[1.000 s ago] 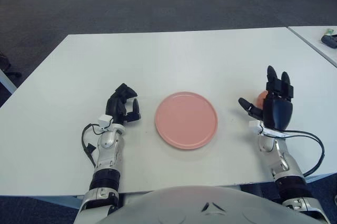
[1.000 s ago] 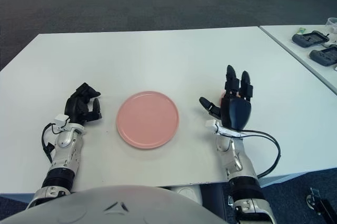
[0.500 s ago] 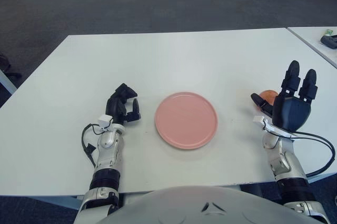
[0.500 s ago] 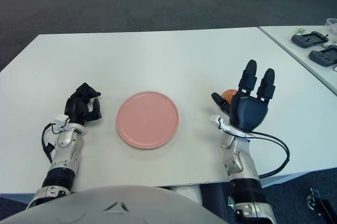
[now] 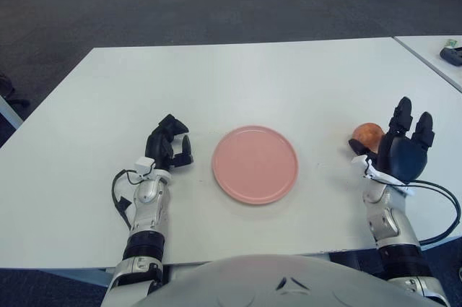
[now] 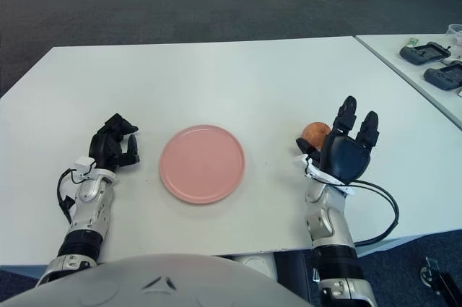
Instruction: Put the apple into the plate.
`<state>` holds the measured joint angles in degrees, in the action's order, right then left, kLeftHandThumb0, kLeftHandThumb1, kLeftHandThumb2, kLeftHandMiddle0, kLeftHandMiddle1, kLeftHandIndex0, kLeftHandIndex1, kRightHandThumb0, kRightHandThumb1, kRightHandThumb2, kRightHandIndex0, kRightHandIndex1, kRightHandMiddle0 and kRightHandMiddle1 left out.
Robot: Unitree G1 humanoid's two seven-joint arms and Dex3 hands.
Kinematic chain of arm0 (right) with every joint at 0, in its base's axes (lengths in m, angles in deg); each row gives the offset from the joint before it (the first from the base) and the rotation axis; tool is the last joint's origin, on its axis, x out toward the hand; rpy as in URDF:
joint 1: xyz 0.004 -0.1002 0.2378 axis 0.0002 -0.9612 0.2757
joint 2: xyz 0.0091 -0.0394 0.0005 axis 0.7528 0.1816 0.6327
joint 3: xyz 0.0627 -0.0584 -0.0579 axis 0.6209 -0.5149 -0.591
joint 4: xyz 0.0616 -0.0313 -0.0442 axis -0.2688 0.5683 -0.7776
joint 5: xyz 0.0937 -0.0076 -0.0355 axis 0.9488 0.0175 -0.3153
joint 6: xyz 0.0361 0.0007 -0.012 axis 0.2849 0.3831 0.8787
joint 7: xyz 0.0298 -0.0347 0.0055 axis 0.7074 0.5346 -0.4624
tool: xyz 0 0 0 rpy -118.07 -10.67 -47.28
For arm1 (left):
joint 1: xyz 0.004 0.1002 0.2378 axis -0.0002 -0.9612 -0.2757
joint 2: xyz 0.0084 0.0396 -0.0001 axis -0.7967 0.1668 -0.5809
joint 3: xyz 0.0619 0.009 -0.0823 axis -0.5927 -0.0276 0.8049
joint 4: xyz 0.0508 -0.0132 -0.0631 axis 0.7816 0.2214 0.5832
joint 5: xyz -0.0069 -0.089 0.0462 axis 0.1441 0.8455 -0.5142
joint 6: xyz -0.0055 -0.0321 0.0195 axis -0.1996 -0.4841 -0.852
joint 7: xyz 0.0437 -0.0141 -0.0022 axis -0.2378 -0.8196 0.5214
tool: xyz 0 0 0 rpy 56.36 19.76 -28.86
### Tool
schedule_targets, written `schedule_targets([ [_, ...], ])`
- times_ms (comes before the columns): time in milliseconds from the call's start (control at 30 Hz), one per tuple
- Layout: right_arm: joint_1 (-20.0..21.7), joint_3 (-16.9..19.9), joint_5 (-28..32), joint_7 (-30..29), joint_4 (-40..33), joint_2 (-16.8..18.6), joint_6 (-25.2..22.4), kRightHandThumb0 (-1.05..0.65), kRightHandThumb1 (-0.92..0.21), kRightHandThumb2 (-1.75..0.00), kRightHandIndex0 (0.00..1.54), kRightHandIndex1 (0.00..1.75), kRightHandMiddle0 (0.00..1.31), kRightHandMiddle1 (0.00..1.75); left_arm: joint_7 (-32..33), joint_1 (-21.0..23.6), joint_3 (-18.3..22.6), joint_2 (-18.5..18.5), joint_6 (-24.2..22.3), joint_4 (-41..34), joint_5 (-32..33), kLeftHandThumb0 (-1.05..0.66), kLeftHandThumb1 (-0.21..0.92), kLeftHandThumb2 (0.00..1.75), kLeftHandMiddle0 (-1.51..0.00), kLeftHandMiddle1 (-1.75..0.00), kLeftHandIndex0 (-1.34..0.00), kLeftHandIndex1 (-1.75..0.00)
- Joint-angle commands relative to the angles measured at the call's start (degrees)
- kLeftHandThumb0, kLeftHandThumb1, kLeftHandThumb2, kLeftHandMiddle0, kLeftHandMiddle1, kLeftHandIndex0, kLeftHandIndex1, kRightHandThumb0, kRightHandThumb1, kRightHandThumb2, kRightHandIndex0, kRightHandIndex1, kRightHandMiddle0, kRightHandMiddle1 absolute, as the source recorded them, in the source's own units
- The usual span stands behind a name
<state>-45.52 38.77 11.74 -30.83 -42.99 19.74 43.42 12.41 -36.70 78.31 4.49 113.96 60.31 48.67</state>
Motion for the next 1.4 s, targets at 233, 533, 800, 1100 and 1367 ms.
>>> schedule_targets([
  [233, 1.9, -0.3, 5.4, 3.7, 2.3, -2.3, 4.2, -1.02, -0.5, -0.81, 0.0, 0.0, 0.0, 0.0, -0.9, -3.7, 0.5, 1.5, 0.1, 3.6, 1.9, -0.55, 0.16, 1.52, -1.3, -1.75, -0.75, -1.75],
  [533, 3.2, -0.7, 10.7, 10.6, 4.7, -4.3, 8.1, -1.0, -0.54, -0.77, 0.0, 0.0, 0.01, 0.01, 0.1, -3.9, 0.4, 1.3, -0.2, 3.5, 0.6, -0.55, 0.17, 1.52, -1.29, -1.75, -0.74, -1.75],
  [800, 7.0, -4.2, 11.6, 19.0, 9.8, -7.3, 8.5, -0.94, -0.51, -0.82, 0.0, 0.0, 0.0, 0.33, -0.1, -3.9, 0.6, 1.4, 0.1, 3.7, 0.8, -0.55, 0.18, 1.5, -1.28, -1.75, -0.73, -1.75],
  [1100, 8.2, -5.3, 11.7, 24.7, 7.4, -8.9, 5.0, -0.93, -0.53, -0.82, 0.0, 0.0, 0.0, 0.45, -0.2, -3.8, 0.7, 1.4, 0.5, 3.8, 1.0, -0.55, 0.18, 1.5, -1.28, -1.75, -0.73, -1.75],
  [1367, 9.6, -6.3, 10.8, 26.8, 5.7, -9.4, 3.4, -0.89, -0.52, -0.84, 0.0, 0.0, 0.0, 0.47, 0.1, -4.0, 0.6, 1.5, 0.3, 3.5, 0.6, -0.55, 0.17, 1.51, -1.28, -1.75, -0.74, -1.75],
])
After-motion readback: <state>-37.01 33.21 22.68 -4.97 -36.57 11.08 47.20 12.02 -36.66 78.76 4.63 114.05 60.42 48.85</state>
